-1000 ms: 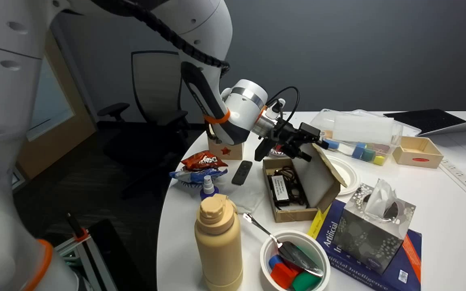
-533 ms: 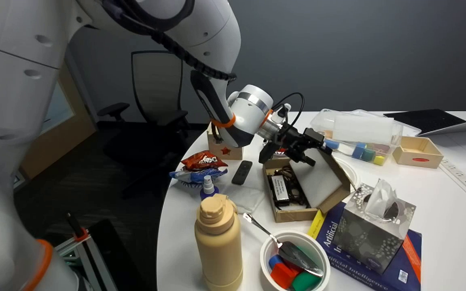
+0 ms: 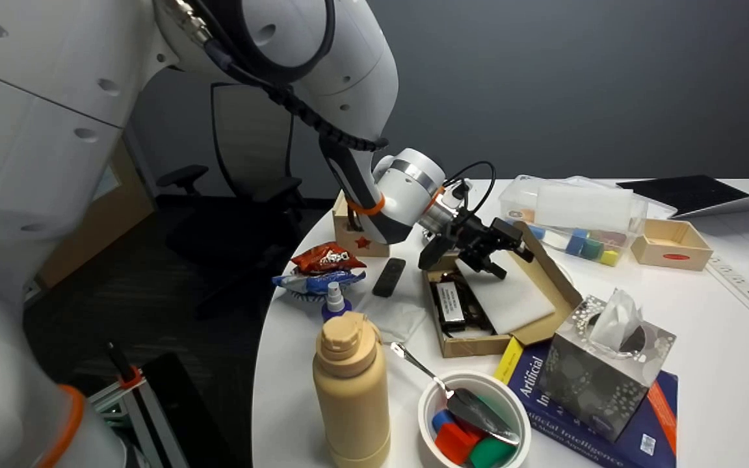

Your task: Open the brown box.

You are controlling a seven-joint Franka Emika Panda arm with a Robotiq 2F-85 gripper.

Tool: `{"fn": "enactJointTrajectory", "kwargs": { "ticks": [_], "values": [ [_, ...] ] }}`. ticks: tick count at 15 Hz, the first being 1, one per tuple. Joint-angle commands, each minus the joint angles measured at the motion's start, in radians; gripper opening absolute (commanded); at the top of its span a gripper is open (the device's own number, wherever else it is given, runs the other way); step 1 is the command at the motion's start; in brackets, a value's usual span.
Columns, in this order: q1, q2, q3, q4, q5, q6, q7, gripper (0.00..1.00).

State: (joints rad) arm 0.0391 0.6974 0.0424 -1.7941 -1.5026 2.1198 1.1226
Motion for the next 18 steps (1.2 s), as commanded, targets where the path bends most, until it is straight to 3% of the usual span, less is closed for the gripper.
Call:
{"fn": "enactJointTrajectory", "kwargs": {
  "ticks": [1, 18],
  "values": [
    [-0.003, 0.055, 0.000, 0.060, 0.041, -0.002, -0.053, 1.00],
    [-0.013, 0.152, 0.010, 0.123, 0.095, 0.056, -0.155, 1.00]
  ]
}}
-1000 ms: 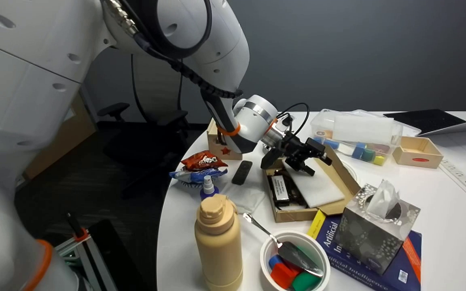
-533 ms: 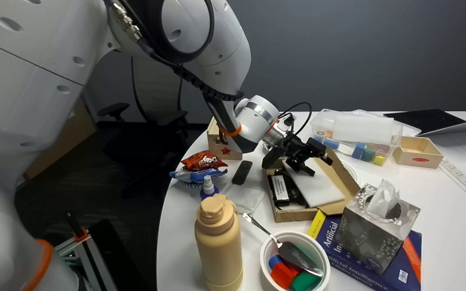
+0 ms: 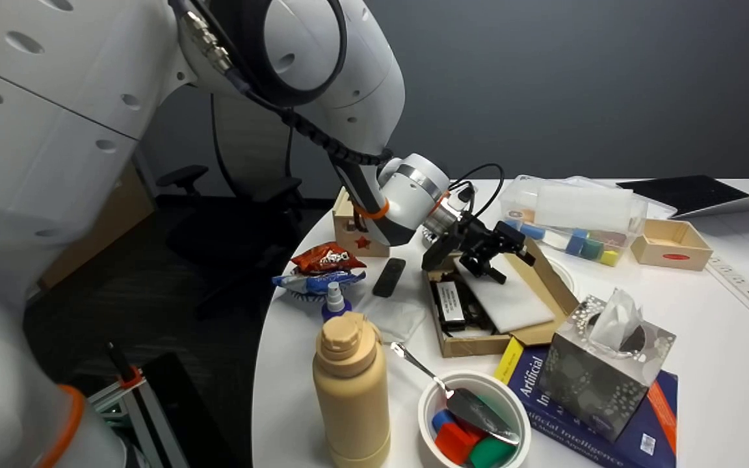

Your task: Open the brown box.

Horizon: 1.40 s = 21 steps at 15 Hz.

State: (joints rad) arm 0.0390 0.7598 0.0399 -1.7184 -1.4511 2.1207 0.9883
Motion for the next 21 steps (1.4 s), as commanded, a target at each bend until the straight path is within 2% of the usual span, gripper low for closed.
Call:
{"fn": "enactJointTrajectory", "kwargs": {
  "ticks": [1, 5, 9, 16, 21],
  "values": [
    [-0.014, 0.093, 0.013, 0.050, 0.047, 0.058, -0.024, 1.00],
    [-0.020, 0.081, 0.012, 0.041, 0.063, 0.063, -0.026, 1.00],
    [-0.037, 0.008, 0.014, -0.022, 0.096, 0.095, -0.045, 1.00],
    [-0.035, -0.138, 0.004, -0.182, 0.162, 0.146, -0.026, 1.00],
    [-0.021, -0.263, -0.009, -0.311, 0.158, 0.176, 0.046, 1.00]
  ]
}}
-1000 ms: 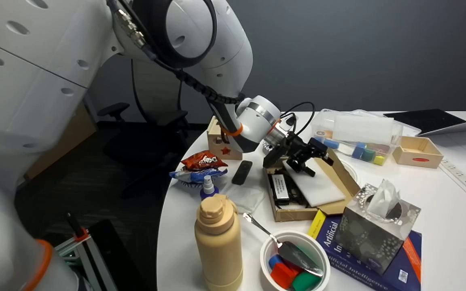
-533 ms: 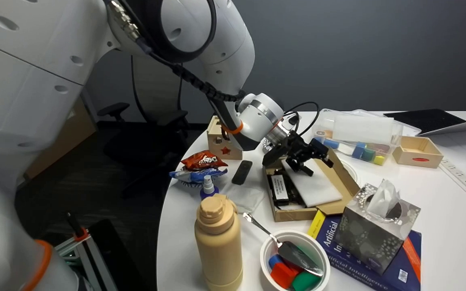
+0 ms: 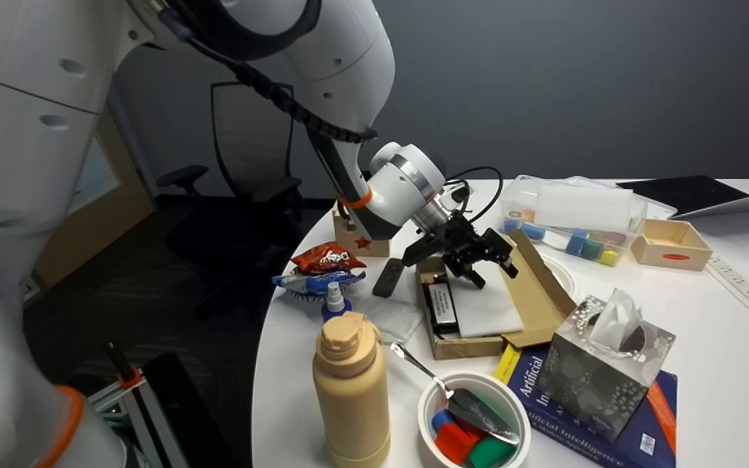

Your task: Open the brown box.

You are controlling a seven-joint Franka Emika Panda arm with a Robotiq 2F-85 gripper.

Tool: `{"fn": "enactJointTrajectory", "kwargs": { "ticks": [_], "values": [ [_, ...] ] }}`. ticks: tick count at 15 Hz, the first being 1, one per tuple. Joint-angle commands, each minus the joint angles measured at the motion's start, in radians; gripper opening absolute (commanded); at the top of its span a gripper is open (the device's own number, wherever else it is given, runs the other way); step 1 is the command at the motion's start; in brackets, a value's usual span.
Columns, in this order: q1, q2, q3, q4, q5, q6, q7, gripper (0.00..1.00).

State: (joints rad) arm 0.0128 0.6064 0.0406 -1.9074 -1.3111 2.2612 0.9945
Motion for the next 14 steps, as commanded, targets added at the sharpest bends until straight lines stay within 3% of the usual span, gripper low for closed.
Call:
{"fn": "enactJointTrajectory", "kwargs": {
  "ticks": [1, 14],
  "values": [
    [0.005, -0.136, -0.009, -0.146, 0.017, 0.039, 0.048, 1.00],
    [0.005, -0.361, 0.002, -0.350, 0.073, 0.140, 0.032, 1.00]
  ]
}}
